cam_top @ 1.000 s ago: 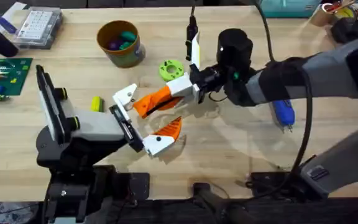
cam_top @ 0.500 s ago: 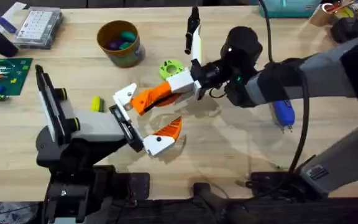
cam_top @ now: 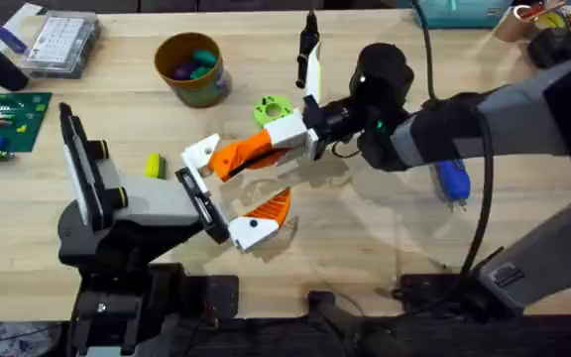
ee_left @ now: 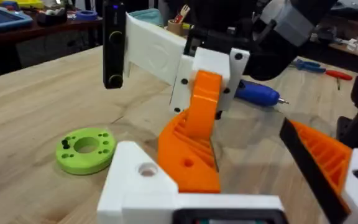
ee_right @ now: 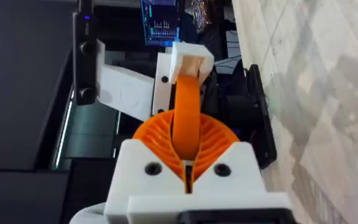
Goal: Pick up the gripper from the table and insert it into the empty holder that is missing its gripper. Then pick up a screw, insert it into the mounting hole, and use the screwdriver to tighten it. Finally, clean up the table by picking up the vegetable and placing it into the bucket.
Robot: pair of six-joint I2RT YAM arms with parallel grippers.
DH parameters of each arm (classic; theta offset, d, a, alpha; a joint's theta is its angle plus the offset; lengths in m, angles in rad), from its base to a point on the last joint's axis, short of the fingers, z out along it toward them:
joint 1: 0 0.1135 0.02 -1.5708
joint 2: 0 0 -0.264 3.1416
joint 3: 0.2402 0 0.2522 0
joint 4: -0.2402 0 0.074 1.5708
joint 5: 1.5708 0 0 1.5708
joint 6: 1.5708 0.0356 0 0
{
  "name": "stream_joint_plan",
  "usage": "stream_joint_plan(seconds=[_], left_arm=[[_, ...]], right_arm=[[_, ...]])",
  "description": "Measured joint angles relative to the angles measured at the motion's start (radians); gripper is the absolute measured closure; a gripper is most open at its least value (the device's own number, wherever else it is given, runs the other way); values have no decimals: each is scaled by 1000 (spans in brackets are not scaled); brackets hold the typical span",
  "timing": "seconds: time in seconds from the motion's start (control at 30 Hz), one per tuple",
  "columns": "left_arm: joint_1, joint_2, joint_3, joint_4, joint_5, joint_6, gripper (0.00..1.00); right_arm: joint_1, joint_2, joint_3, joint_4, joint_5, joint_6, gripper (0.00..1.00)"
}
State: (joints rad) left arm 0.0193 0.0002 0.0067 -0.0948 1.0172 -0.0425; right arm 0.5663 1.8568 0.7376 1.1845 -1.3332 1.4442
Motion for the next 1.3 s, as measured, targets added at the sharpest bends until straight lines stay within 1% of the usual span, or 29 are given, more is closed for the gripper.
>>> stream_joint_plan(seconds=[0.27, 0.43, 0.6, 1.2, 1.3], left_arm=[[3, 0, 0, -3, 10, 0, 13], [4, 0, 0, -6, 19, -19, 13], [6, 0, 0, -6, 22, -28, 13], [6, 1, 0, -7, 31, -43, 13], [6, 1, 0, -8, 38, -44, 13]], right_arm=[[0, 0, 0, -13, 15, -16, 982], [0, -2, 1, -90, 29, -59, 981], [0, -8, 3, -115, 42, -90, 981], [0, -33, 8, -188, 98, -99, 981], [5, -52, 9, -244, 134, -104, 981]])
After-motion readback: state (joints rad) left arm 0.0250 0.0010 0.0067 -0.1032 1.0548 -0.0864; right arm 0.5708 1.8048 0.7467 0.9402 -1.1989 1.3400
